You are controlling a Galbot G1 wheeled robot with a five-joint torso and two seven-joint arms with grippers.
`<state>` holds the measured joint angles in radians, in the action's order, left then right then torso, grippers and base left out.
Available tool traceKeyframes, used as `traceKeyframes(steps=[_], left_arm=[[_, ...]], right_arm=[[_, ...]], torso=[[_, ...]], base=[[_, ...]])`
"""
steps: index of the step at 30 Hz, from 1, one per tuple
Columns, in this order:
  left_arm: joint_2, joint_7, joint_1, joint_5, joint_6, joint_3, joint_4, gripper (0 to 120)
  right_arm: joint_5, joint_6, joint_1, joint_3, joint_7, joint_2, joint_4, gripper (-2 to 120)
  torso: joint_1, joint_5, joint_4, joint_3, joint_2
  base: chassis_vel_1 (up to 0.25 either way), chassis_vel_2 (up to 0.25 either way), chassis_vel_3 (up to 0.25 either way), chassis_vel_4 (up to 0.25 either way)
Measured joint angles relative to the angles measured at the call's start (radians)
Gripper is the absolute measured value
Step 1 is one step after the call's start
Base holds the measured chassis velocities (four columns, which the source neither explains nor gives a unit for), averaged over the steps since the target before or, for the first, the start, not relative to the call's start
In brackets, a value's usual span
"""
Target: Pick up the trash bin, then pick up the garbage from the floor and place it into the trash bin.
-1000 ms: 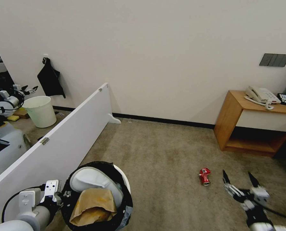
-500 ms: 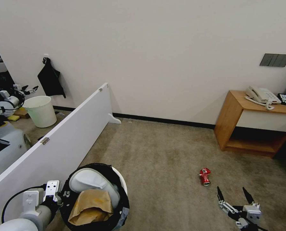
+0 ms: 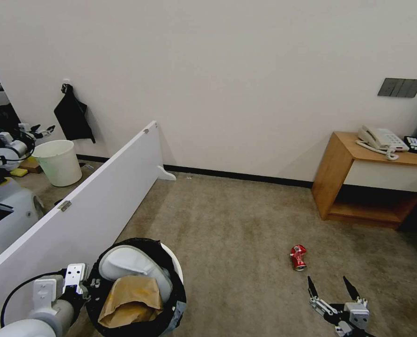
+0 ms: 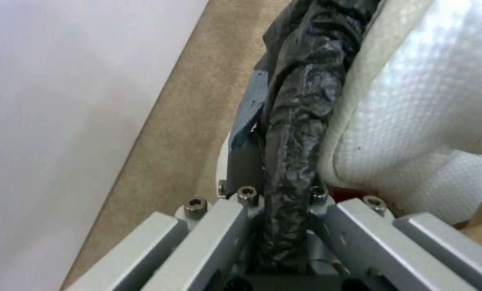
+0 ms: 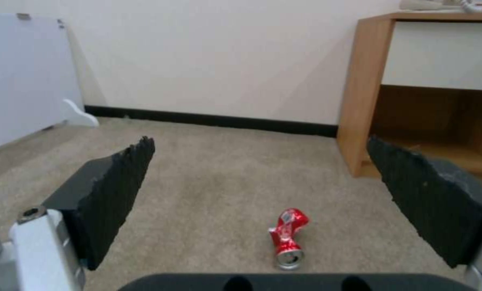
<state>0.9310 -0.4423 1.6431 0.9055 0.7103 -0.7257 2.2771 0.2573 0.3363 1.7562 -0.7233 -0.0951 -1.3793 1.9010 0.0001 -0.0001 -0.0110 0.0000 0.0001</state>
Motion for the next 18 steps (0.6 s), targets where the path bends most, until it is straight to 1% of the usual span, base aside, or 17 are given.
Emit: traceKeyframes(steps=[3, 9, 15, 18], left_arm=[[0.000, 0.000, -0.001, 0.003, 0.000, 0.000, 0.000, 0], [0.001, -0.001, -0.001, 0.005, 0.000, 0.001, 0.001, 0], [0.001, -0.003, 0.001, 0.007, 0.000, 0.002, 0.004, 0], [0.002, -0.006, 0.003, 0.009, 0.000, 0.000, 0.006, 0]], right_arm=[[0.000, 0.000, -0.001, 0.001, 0.000, 0.000, -0.001, 100], [-0.001, 0.001, -0.001, 0.004, 0.000, -0.001, -0.001, 100], [-0.001, 0.002, -0.001, 0.005, 0.000, 0.000, -0.001, 100], [0.000, 0.003, -0.001, 0.005, 0.000, 0.001, -0.002, 100]], torso=[[0.000, 0.0000, -0.0001, 0.000, 0.000], [0.000, 0.0000, -0.0004, 0.000, 0.000], [0.000, 0.0001, 0.0001, 0.000, 0.000], [0.000, 0.0000, -0.0001, 0.000, 0.000]], base=[[0.000, 0.000, 0.000, 0.000], [-0.052, -0.045, -0.041, -0.058], [0.000, 0.000, 0.000, 0.000], [0.000, 0.000, 0.000, 0.000]])
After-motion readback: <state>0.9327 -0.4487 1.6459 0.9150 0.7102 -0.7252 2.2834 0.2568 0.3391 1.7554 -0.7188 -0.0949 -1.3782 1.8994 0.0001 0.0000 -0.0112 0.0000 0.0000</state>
